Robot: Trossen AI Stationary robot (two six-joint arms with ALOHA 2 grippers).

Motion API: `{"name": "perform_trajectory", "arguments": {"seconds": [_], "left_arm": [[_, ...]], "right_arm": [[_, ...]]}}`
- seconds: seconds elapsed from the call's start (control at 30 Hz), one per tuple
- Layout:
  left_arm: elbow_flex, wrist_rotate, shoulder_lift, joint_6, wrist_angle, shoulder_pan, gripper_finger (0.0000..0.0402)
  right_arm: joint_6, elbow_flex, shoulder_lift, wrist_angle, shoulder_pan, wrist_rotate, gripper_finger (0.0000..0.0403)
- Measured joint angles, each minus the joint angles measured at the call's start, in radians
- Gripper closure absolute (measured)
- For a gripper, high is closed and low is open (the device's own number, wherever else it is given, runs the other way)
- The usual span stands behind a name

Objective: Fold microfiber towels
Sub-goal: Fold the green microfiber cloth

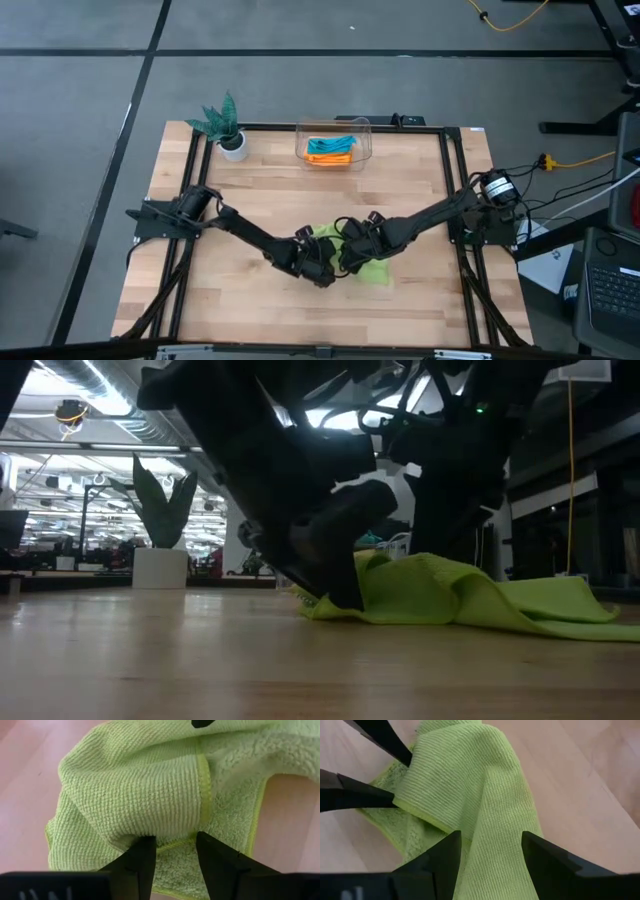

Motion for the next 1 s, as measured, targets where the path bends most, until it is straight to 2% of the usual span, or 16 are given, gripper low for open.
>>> {"name": "perform_trajectory", "arguments": {"seconds": [0.5, 1.0], "left_arm": [[0.0, -0.002, 0.0, 0.0, 0.016, 0.054, 0.0266], [0.0, -0.003, 0.0, 0.0, 0.019, 0.055, 0.0266]], "right_arm": [[0.004, 0.0, 0.0, 0.001, -0.003, 0.0, 0.0192], [0.004, 0.0, -0.002, 0.002, -0.003, 0.0, 0.0192]]}}
